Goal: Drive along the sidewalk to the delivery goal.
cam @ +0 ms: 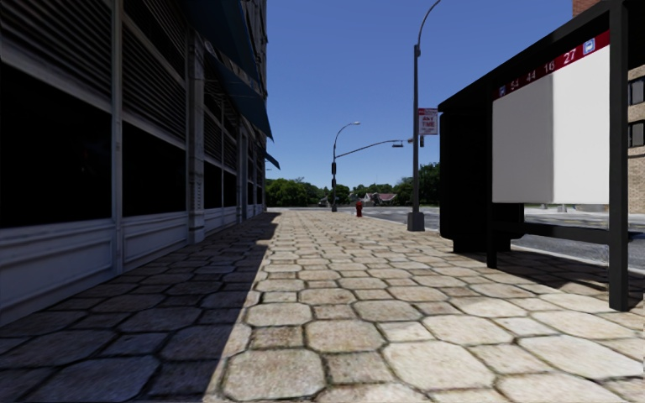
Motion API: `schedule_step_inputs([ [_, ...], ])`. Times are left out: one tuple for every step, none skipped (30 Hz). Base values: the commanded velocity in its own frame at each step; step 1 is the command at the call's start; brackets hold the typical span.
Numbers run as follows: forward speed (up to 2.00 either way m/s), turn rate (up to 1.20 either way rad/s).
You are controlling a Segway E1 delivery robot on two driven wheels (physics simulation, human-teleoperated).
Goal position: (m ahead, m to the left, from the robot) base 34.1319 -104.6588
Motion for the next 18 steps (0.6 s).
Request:
schedule_step_inputs([
  [2.0, 0.0],
  [2.0, 0.0],
  [2.0, 0.0],
  [2.0, 0.0],
  [2.0, 0.0],
  [2.0, 0.0],
  [2.0, 0.0],
  [2.0, 0.0],
  [2.0, 0.0],
  [2.0, 0.0],
  [2.0, 0.0],
  [2.0, 0.0],
  [2.0, 0.0],
  [2.0, 0.0],
  [2.0, 0.0],
  [2.0, 0.0],
  [2.0, 0.0],
  [2.0, 0.0],
])
